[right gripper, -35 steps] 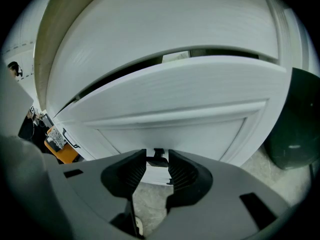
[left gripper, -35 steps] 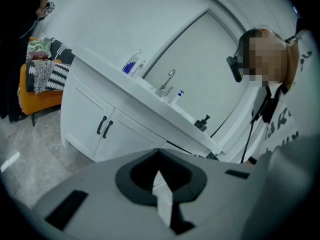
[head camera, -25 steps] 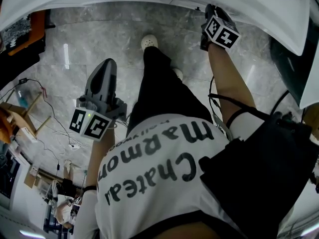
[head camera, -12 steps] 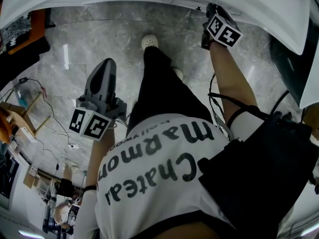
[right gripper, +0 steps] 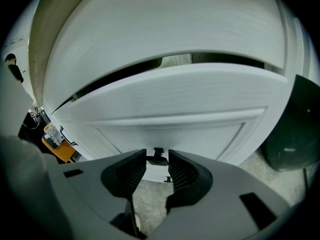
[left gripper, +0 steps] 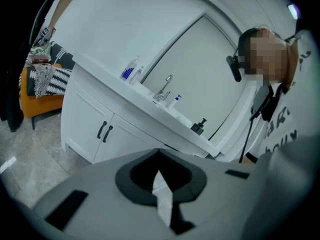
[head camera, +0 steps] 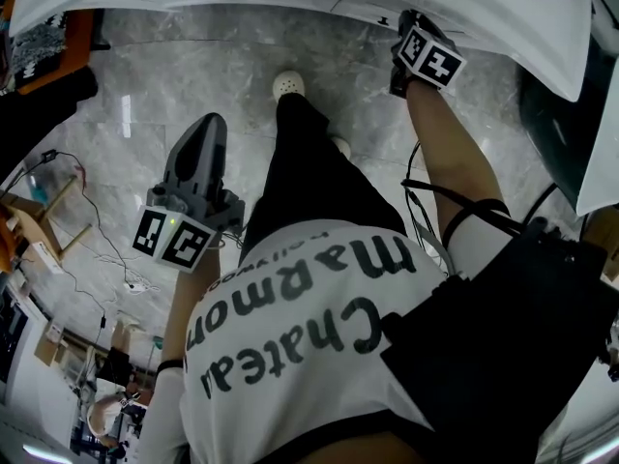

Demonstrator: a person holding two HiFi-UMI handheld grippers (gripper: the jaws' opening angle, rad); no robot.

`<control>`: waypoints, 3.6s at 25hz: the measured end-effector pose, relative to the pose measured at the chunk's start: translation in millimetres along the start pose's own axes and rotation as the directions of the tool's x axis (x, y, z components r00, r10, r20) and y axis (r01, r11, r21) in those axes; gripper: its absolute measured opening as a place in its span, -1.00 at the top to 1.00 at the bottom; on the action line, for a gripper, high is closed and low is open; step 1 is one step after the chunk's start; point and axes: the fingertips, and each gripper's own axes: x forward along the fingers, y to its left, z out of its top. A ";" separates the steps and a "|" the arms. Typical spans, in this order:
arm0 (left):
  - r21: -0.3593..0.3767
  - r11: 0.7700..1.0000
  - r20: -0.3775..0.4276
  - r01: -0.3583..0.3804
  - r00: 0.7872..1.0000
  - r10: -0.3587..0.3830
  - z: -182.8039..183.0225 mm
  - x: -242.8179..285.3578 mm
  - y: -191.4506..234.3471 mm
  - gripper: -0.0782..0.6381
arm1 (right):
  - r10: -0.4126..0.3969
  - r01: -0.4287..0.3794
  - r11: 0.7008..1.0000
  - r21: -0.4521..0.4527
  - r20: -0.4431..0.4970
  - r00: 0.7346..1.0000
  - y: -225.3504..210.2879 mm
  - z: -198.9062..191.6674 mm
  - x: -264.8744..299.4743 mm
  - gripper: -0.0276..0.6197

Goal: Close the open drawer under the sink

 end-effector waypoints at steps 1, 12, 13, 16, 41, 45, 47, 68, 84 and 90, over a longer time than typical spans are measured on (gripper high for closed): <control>0.003 1.000 0.002 0.004 1.000 -0.004 0.1 -0.9 -2.2 0.76 | -0.004 0.004 1.000 0.001 0.002 1.000 -0.5 0.0 -1.6 0.47; 0.045 0.998 0.030 0.033 0.999 -0.034 5.1 -23.9 -25.9 0.76 | 0.058 -0.056 0.996 -0.064 0.034 0.998 19.1 6.4 -54.5 0.88; 0.051 0.998 0.034 0.044 0.998 -0.045 6.0 -23.7 -30.2 0.76 | 0.087 -0.083 0.994 -0.074 0.052 0.995 25.2 10.6 -60.8 0.88; 0.076 0.993 0.044 0.087 0.995 -0.090 7.7 -23.0 -48.8 0.76 | 0.143 -0.134 0.987 -0.090 0.102 0.984 35.6 22.8 -86.6 0.88; 0.227 0.918 0.152 0.326 0.919 -0.364 57.3 -57.3 -202.6 0.76 | 0.353 -0.297 0.935 -0.191 0.528 0.772 17.1 134.3 -406.3 0.88; 0.250 0.895 0.155 0.370 0.897 -0.414 63.3 -57.9 -230.9 0.76 | 0.329 -0.285 0.944 -0.167 0.553 0.765 2.1 131.9 -429.2 0.88; 0.248 0.885 0.148 0.395 0.887 -0.437 61.5 -62.5 -244.8 0.76 | 0.326 -0.296 0.944 -0.148 0.565 0.758 -4.1 127.7 -440.5 0.88; 0.284 0.872 0.086 0.399 0.895 -0.437 35.5 -65.2 -259.1 0.76 | 0.293 -0.244 0.956 -0.163 0.512 0.808 -38.8 93.9 -465.2 0.88; 0.266 0.886 0.079 0.379 0.908 -0.412 22.5 -76.4 -248.4 0.76 | 0.293 -0.249 0.956 -0.156 0.496 0.817 -36.3 78.6 -464.7 0.88; 0.270 0.884 0.081 0.381 0.906 -0.415 23.1 -75.9 -245.3 0.76 | 0.294 -0.249 0.956 -0.158 0.487 0.823 -33.2 76.3 -461.3 0.88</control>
